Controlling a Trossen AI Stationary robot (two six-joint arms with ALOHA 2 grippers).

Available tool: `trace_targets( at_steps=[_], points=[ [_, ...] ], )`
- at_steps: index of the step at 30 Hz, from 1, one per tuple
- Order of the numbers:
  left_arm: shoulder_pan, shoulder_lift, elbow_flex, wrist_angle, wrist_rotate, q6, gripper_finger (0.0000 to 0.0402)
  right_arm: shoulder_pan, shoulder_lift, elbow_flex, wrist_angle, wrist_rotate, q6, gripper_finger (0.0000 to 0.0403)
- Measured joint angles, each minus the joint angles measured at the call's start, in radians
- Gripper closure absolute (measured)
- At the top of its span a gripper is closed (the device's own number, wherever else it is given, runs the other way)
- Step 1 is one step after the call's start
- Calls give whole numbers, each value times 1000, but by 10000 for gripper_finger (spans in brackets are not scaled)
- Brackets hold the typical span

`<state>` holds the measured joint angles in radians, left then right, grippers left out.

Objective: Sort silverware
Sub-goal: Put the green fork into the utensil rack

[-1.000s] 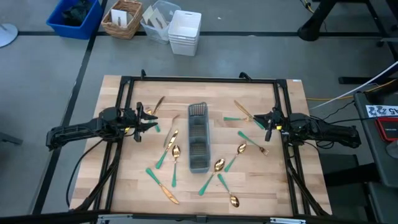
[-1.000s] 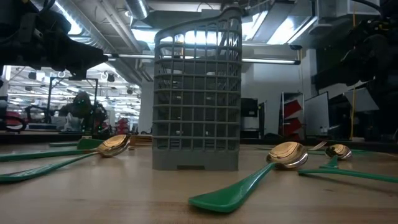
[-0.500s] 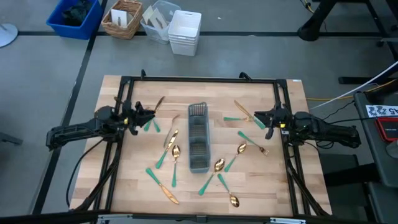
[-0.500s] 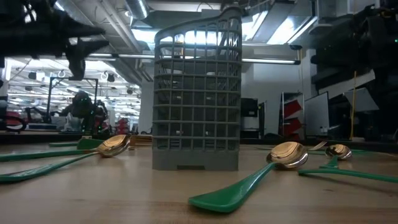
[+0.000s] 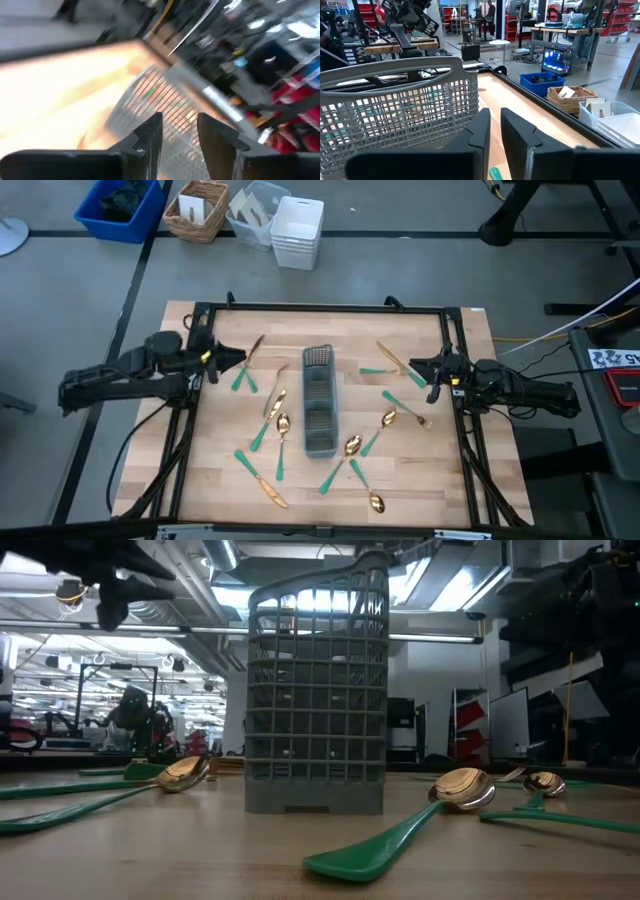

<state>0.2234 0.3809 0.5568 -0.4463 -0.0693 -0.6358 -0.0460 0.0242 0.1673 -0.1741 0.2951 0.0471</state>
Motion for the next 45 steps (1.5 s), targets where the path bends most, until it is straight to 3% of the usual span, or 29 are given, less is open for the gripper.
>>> trace_targets(
  at_steps=[7, 19, 32, 45],
  points=[
    [0, 242, 191, -325, -36, -167, 286, 0, 0, 0, 0, 0, 0, 354],
    [0, 590, 200, -542, -49, -478, 286, 0, 0, 0, 1, 0, 0, 354],
    [77, 849, 200, -522, -152, -565, 286, 0, 0, 0, 0, 0, 0, 354],
    [254, 931, 200, -452, -135, -515, 286, 0, 0, 0, -2, 0, 0, 354]
  ],
)
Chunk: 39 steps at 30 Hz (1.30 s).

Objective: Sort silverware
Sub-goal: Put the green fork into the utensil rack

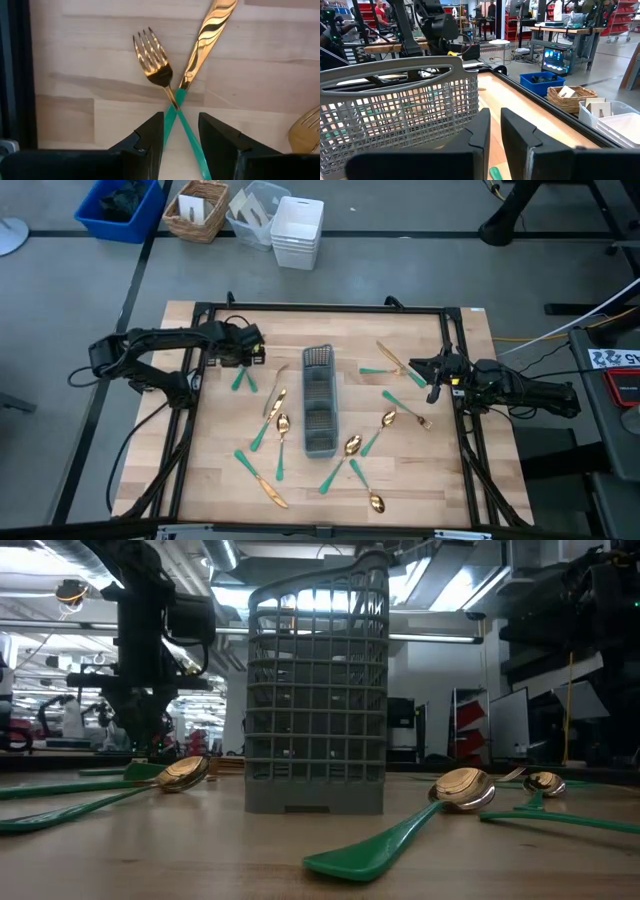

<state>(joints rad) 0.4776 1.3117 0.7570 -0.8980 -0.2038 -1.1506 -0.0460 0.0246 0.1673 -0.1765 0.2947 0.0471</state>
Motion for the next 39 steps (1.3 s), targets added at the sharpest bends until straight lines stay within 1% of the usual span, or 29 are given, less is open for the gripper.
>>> trace_targets(
  at_steps=[10, 14, 22, 28, 33, 36, 39],
  points=[
    [-5, 0, -5, 7, 10, -76, 286, 0, 0, 0, -4, 0, 0, 354],
    [-16, 0, -51, 51, 12, -84, 286, 0, 0, 0, -4, 0, 0, 354],
    [-19, 0, -131, 192, 13, -103, 286, 0, 0, 0, -4, 0, 0, 354],
    [-17, 0, -181, 237, -8, -126, 286, 0, 0, 0, -4, 0, 0, 354],
    [4, 0, -190, 241, -21, -122, 286, 0, 0, 0, -4, 0, -1, 354],
    [22, 0, -190, 262, -21, -90, 286, 0, 0, 0, -4, 0, 0, 354],
    [37, 0, -190, 282, -21, -66, 298, 0, 0, 0, -4, 0, 0, 354]
  ],
)
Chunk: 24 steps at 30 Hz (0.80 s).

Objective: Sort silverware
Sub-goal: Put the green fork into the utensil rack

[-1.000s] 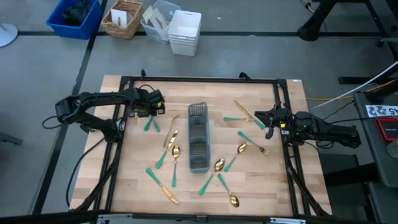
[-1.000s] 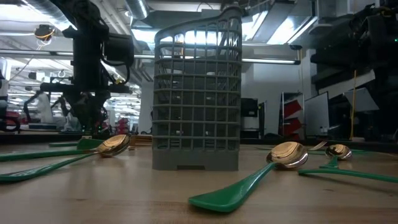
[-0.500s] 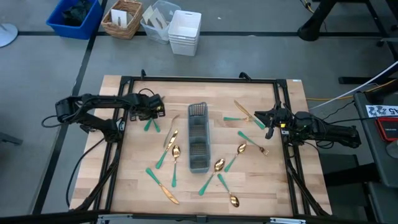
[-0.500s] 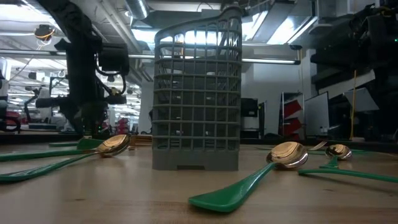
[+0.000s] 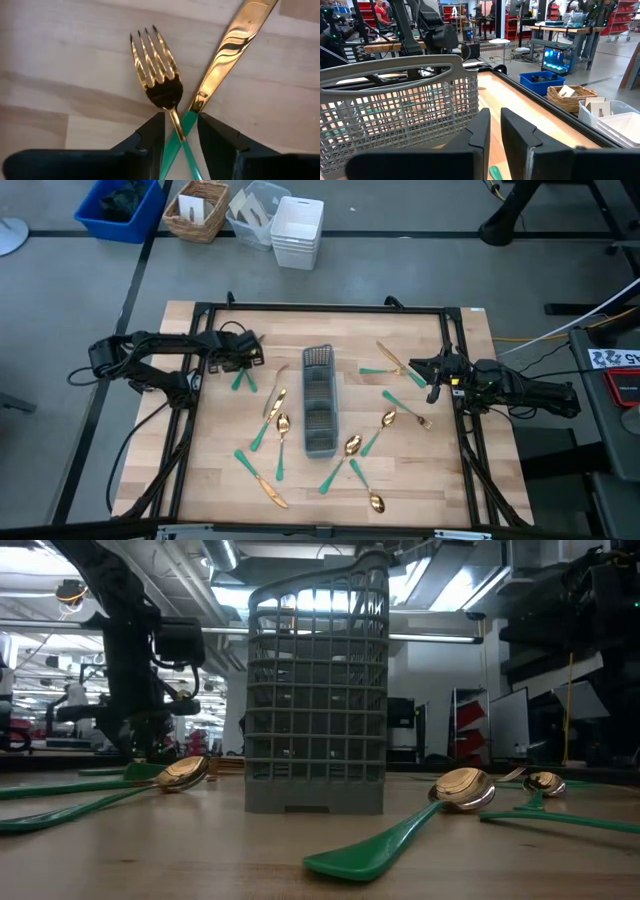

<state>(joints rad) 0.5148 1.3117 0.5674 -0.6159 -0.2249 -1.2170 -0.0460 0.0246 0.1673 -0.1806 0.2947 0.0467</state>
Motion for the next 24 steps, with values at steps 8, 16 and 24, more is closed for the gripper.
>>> trace_targets(
  at_steps=[8, 16, 24],
  points=[
    [33, 0, 0, 10, 0, 46, 376, 0, 0, 0, 0, 0, 0, 354],
    [38, -1, 1, 24, 12, 101, 395, 0, 0, 0, 0, 0, 0, 354],
    [38, -29, 1, 109, 83, 179, 400, 0, 0, 0, 0, 0, 0, 354]
  ],
)
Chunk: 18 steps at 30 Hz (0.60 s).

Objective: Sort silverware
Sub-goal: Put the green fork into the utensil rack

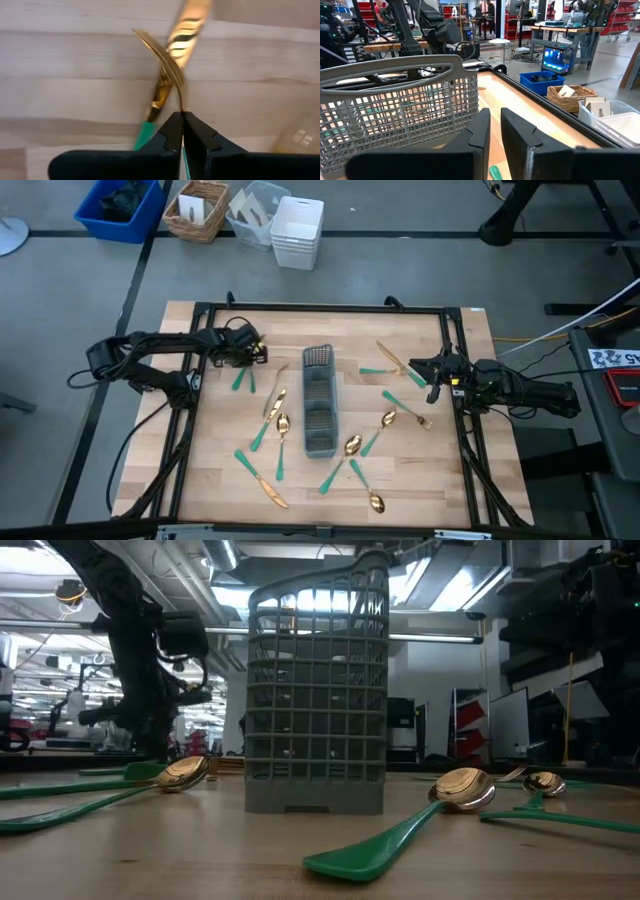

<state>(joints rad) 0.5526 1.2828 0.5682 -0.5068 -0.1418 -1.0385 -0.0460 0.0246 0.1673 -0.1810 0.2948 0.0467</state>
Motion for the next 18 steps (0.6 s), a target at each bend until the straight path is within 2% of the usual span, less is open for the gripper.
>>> trace_targets(
  at_steps=[10, 14, 18],
  points=[
    [-1, -186, -1, 30, 86, 66, 401, 0, 0, 0, 0, 0, 0, 354],
    [-32, -275, -1, 167, 114, 109, 401, 0, 0, 0, 0, 0, 0, 354],
    [-93, -322, -1, 408, 113, 198, 401, 0, 0, 0, 0, 0, 0, 354]
  ],
)
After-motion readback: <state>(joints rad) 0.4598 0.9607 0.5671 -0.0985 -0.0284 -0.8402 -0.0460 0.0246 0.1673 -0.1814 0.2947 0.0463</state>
